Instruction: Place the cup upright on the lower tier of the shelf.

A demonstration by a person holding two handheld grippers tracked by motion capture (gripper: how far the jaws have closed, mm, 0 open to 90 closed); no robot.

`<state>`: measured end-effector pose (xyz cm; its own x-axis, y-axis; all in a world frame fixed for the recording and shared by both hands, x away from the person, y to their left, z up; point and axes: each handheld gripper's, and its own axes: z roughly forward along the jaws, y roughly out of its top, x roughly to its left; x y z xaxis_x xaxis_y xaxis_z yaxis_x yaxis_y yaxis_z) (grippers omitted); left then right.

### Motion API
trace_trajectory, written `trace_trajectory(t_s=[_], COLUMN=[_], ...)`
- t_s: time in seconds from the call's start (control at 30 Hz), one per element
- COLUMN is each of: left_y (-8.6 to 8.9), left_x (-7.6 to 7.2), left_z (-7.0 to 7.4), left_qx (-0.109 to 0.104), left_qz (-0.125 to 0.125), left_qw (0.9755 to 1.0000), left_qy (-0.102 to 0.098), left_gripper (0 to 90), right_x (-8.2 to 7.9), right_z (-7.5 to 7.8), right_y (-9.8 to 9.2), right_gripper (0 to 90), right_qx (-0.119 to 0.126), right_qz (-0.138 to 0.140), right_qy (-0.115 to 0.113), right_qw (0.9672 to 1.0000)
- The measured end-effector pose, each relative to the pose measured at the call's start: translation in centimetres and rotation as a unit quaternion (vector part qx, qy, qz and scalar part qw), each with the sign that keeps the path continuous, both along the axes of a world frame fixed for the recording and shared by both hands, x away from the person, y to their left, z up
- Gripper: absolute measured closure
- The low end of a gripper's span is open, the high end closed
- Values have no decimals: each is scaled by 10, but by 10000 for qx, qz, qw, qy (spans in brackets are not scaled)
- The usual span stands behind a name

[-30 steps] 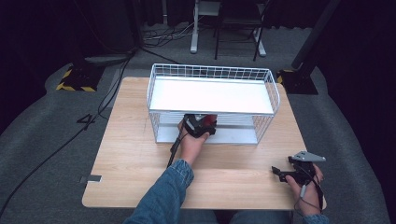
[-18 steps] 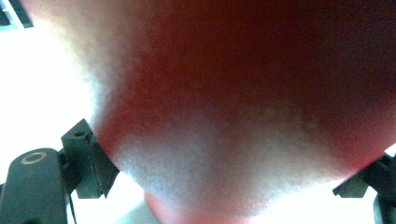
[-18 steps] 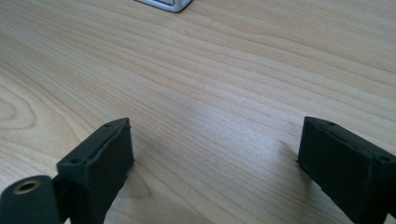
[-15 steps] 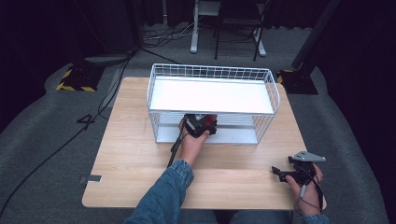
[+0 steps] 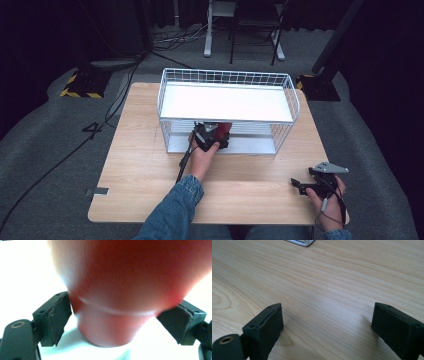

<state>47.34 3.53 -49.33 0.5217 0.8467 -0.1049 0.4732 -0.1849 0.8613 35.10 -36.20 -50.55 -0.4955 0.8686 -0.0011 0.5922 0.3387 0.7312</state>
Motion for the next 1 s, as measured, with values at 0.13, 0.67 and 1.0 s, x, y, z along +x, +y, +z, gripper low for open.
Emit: trace_trajectory(t_s=[0.13, 0.67, 1.0], left_y=[4, 22, 43], left_x=[-6, -47, -81], left_z=[1, 29, 41], left_qx=[-32, -78, 17], left_qz=[-31, -256, -324], left_qw=[9999, 9991, 9986], left_qy=[-107, -321, -422], left_gripper=[150, 150, 150], right_x=[0, 0, 7], right_z=[0, 0, 0], right_y=[0, 0, 4], right_gripper=[106, 105, 56], right_qx=[0, -2, -30], right_qz=[1, 1, -8], right_qy=[1, 5, 42], right_qw=[10000, 10000, 10000])
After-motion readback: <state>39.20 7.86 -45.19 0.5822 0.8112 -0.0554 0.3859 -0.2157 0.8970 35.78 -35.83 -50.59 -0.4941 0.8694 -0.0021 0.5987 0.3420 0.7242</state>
